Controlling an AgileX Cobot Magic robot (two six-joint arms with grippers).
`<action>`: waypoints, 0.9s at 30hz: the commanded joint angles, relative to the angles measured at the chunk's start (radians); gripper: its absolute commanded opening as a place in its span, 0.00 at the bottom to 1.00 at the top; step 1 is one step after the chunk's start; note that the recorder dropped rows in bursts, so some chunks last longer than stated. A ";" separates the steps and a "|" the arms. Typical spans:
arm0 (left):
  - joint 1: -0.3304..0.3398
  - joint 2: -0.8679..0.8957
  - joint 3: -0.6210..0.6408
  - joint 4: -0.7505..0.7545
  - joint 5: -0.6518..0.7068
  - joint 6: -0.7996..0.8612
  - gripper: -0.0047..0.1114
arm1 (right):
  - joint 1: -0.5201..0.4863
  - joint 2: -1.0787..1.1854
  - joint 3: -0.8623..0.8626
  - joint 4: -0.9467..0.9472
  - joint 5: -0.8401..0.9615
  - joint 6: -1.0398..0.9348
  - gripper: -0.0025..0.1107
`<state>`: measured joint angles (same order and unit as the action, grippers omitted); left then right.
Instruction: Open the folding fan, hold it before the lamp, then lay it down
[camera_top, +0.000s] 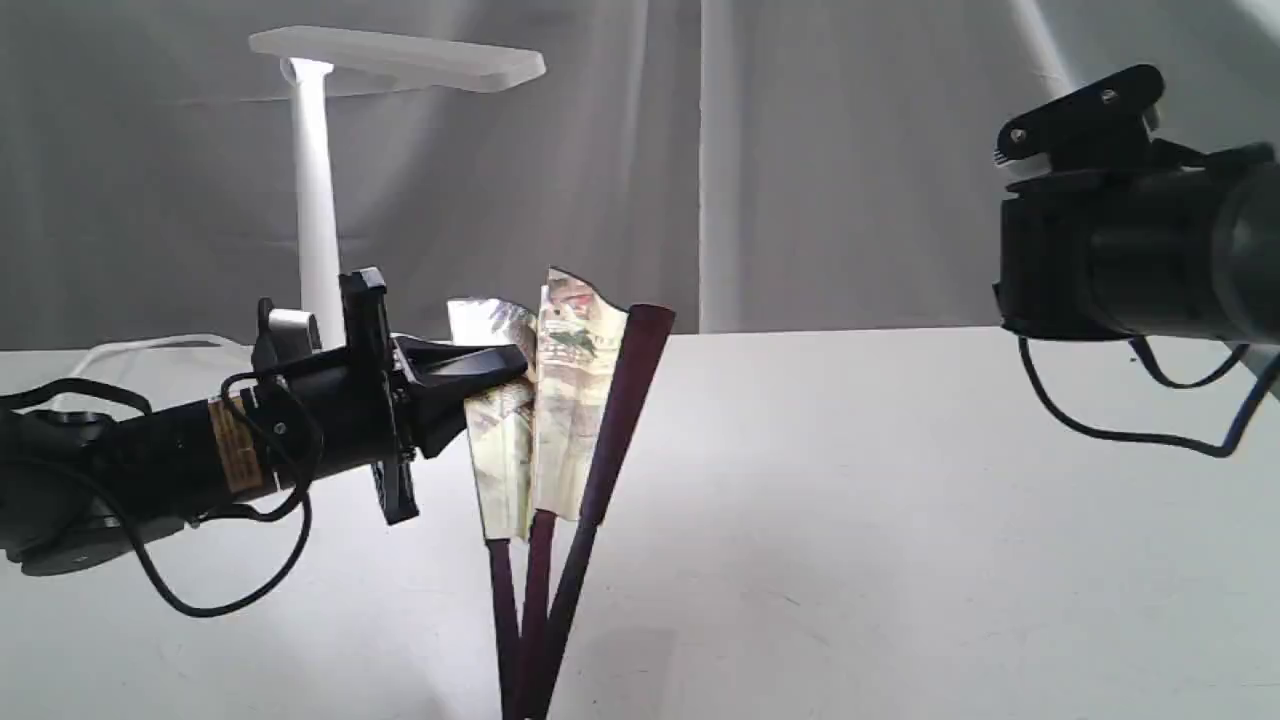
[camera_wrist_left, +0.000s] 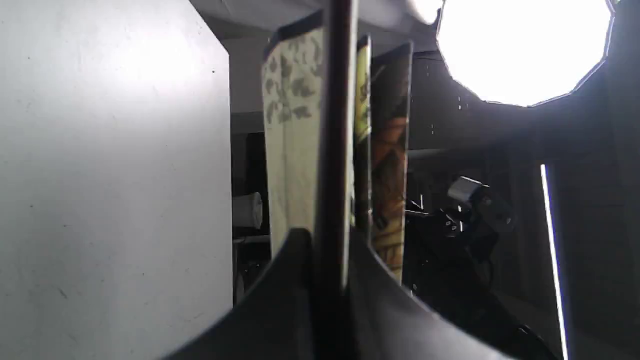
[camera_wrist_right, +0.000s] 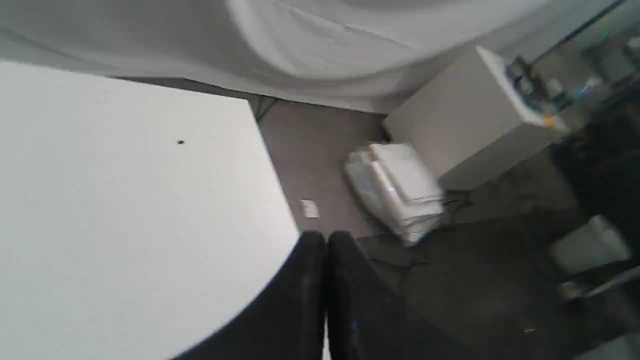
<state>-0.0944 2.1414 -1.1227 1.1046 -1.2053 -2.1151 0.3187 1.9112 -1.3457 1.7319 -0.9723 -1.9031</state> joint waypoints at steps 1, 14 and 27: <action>0.002 -0.011 0.006 -0.006 -0.016 -0.003 0.04 | -0.005 -0.044 0.068 0.013 0.268 0.311 0.02; 0.002 -0.011 0.006 0.005 -0.016 -0.003 0.04 | -0.050 -0.021 0.121 -0.528 0.953 1.248 0.02; 0.002 -0.011 0.006 0.036 -0.016 -0.001 0.04 | -0.111 -0.021 0.121 -1.113 1.547 1.303 0.02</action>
<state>-0.0944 2.1414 -1.1227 1.1375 -1.2053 -2.1151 0.2371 1.8940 -1.2183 0.6907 0.5089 -0.7052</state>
